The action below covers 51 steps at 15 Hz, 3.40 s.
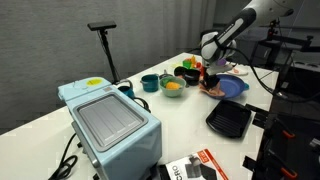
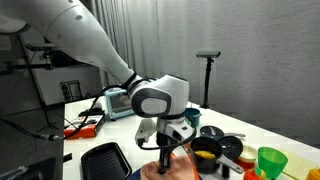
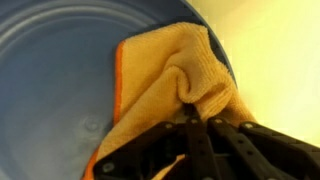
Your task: Use the orange towel to wipe the blue plate.
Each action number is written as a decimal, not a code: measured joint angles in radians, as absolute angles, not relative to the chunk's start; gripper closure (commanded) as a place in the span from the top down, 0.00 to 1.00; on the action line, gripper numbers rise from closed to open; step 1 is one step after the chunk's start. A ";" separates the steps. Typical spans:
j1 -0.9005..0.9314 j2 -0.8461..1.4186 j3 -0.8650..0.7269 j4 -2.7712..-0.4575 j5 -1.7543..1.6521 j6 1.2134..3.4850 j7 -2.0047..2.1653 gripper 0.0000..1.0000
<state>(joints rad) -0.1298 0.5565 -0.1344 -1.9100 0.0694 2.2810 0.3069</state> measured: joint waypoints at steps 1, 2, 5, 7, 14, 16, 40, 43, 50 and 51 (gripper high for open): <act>-0.124 0.561 -0.124 -1.900 0.069 2.287 0.306 0.01; -0.117 0.564 -0.117 -1.893 0.069 2.288 0.306 0.01; -0.085 0.559 -0.126 -1.887 0.043 2.265 0.324 0.01; -0.065 0.543 -0.137 -1.893 0.017 2.254 0.344 0.01; -0.049 0.385 -0.164 -1.984 -0.043 2.250 0.392 0.01; -0.052 0.372 -0.194 -2.002 -0.048 2.250 0.427 0.01; -0.097 0.601 -0.240 -1.869 -0.024 2.424 0.548 0.01; -0.095 0.602 -0.200 -1.860 -0.009 2.423 0.508 0.01; -0.096 0.586 -0.133 -1.845 0.013 2.243 0.285 0.01; -0.095 0.585 -0.133 -1.844 0.005 2.199 0.264 0.01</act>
